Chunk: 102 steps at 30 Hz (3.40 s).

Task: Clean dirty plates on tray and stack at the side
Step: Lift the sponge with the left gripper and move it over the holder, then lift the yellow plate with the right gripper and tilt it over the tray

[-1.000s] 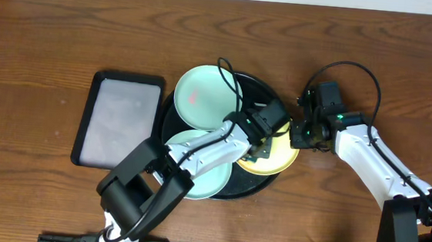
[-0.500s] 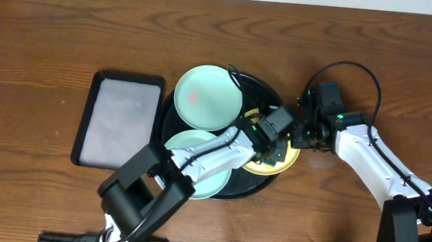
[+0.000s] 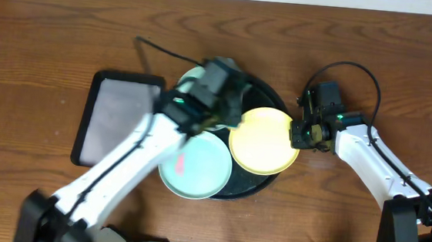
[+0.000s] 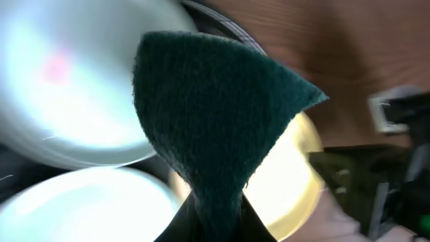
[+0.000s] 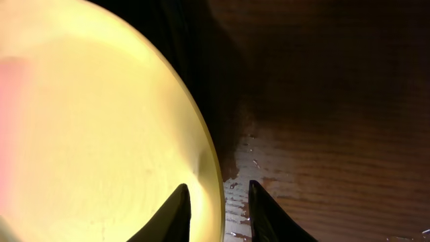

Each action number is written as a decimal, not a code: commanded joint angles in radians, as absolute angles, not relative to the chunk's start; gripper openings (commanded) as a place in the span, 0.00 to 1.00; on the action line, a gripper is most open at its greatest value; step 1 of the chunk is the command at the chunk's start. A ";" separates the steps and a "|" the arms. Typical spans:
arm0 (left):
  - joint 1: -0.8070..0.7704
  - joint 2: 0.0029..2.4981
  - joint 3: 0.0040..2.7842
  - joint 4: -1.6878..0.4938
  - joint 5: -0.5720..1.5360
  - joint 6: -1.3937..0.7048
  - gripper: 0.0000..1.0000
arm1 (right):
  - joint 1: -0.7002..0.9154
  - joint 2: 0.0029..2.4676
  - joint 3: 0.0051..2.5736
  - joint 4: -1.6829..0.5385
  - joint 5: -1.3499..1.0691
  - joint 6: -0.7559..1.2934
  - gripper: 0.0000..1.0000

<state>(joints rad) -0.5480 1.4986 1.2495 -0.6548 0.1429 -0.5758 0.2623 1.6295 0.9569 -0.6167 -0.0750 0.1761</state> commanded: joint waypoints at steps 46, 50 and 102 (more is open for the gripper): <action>0.033 1.083 1.042 -0.887 0.041 -0.296 0.07 | 0.228 1.604 0.994 -0.673 -0.054 0.248 0.01; 0.033 0.972 1.042 -0.892 0.041 -0.315 0.08 | 0.224 1.571 1.045 -0.717 -0.062 0.282 0.01; 0.033 0.886 1.042 -1.099 -0.015 -0.315 0.08 | 0.932 2.097 1.424 0.268 0.354 0.433 0.01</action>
<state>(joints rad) 0.0299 0.8902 1.0389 -1.0969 0.0010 -0.3111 0.8970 2.0495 1.3025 0.2573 0.2977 0.5514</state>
